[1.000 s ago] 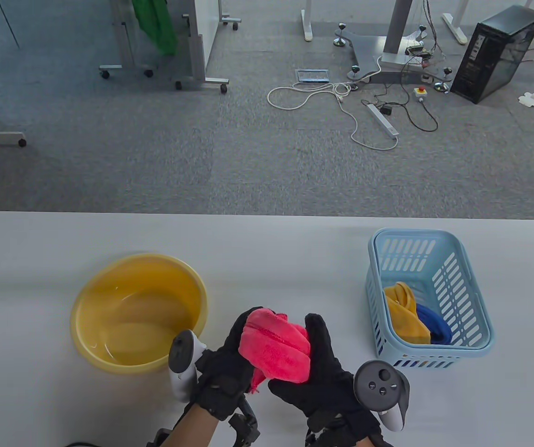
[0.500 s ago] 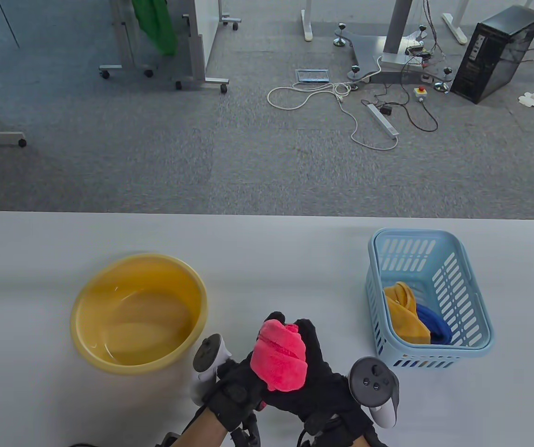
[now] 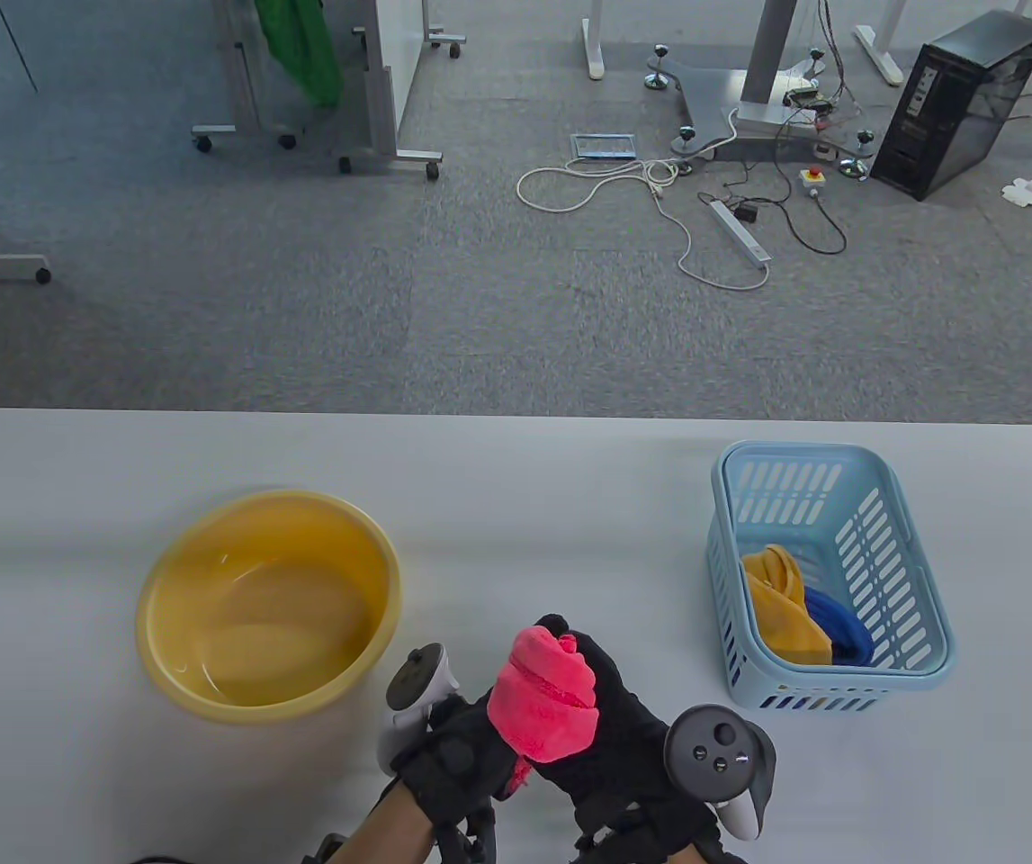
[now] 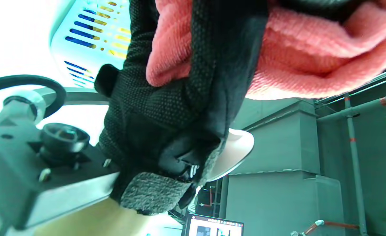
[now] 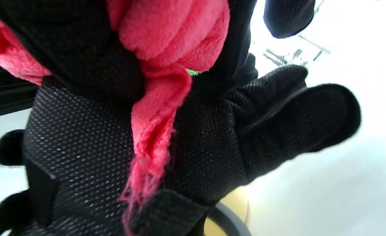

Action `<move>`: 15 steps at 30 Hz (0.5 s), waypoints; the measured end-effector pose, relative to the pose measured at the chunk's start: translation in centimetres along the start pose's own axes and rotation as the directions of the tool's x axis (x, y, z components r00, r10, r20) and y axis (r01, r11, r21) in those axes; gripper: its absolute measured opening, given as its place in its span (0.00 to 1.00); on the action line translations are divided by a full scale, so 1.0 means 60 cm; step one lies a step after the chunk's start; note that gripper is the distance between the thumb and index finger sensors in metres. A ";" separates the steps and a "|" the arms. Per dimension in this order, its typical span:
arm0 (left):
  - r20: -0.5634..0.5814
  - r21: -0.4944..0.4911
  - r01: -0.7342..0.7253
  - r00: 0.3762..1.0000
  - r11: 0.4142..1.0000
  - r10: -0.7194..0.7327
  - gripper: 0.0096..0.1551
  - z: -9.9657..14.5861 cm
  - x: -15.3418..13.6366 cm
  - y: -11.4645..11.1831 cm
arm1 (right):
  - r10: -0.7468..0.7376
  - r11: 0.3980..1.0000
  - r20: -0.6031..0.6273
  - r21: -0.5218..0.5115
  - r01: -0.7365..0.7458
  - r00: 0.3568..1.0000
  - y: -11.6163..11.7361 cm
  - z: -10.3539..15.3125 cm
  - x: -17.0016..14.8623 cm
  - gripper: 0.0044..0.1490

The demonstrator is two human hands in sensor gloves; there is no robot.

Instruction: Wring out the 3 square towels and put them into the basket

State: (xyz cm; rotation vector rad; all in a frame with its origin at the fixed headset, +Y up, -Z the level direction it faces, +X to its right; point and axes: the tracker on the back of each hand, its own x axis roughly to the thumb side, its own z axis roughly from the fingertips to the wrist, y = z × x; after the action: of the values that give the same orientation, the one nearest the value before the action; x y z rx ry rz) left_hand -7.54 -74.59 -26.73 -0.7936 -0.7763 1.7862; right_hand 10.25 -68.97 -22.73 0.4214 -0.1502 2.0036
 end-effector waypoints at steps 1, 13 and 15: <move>0.003 0.001 -0.002 1.000 1.000 0.002 0.47 0.000 0.000 0.000 | -0.005 1.000 0.010 -0.015 0.005 1.000 -0.001 0.000 0.001 0.62; -0.035 0.189 0.111 0.994 0.976 -0.106 0.46 0.013 0.007 0.011 | -0.049 0.980 -0.104 -0.198 0.028 0.993 -0.008 0.014 -0.007 0.57; -0.038 0.187 0.120 0.993 0.975 -0.115 0.46 0.015 0.010 0.013 | -0.056 0.975 -0.112 -0.219 0.030 0.992 -0.016 0.014 -0.010 0.57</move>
State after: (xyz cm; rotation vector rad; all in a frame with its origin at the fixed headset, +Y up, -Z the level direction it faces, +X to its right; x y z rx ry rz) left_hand -8.88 -74.41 -26.93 -0.6325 -0.6124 1.7102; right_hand 11.50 -69.26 -22.25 0.1659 -0.2808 1.9383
